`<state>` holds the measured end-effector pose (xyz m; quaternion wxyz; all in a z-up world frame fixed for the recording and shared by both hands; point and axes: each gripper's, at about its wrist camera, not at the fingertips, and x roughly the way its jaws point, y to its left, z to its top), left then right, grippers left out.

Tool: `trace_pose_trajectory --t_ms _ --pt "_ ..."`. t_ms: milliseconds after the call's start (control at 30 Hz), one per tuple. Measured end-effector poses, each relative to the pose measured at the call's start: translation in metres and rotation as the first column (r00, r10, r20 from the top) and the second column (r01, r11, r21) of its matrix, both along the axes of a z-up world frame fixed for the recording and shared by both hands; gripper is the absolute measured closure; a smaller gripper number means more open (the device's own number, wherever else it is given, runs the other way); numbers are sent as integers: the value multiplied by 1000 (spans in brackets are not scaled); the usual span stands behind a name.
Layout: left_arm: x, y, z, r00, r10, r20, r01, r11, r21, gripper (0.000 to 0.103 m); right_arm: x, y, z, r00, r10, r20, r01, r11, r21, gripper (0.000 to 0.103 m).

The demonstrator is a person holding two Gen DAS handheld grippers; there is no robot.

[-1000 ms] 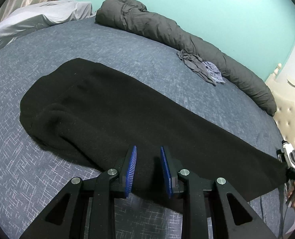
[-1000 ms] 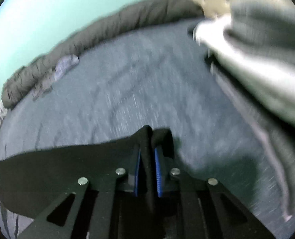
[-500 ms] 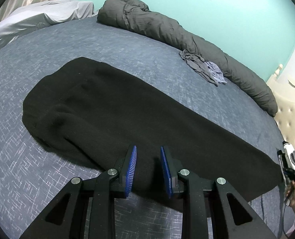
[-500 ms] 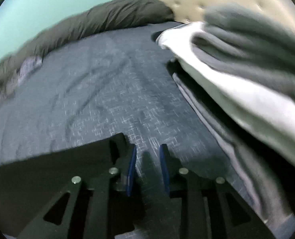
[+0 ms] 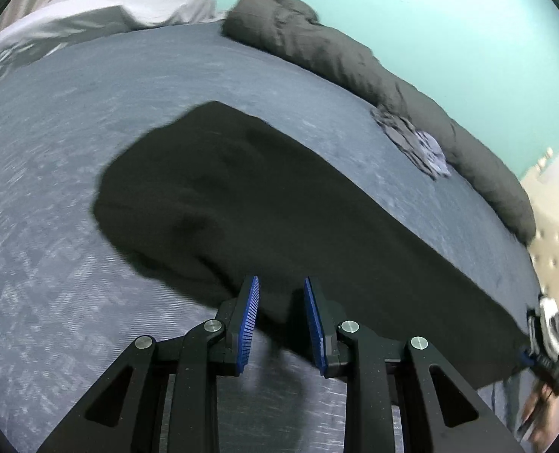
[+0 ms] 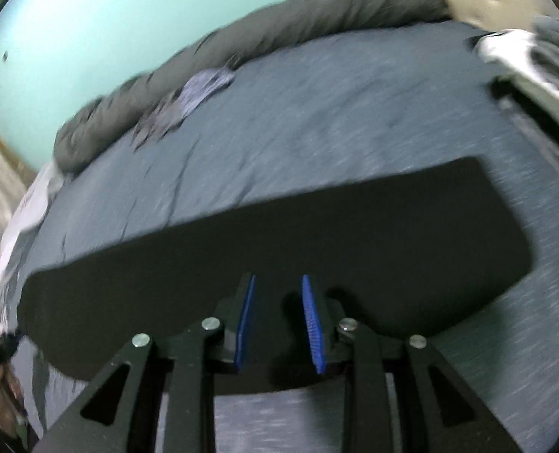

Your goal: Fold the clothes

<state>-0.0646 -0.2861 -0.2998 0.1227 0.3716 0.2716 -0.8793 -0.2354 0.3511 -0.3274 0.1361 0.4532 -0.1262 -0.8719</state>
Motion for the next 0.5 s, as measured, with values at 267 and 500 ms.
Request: trace_pose_trajectory --t_ms 267,500 --pt "11 -20 -1 1000 3 19 -3 1000 30 76 41 -102 -4 978 205 36 -202 978 -56 76" --pt "26 -24 -3 999 -21 41 21 1000 -3 73 104 -200 -16 906 417 75 -417 909 -20 76"
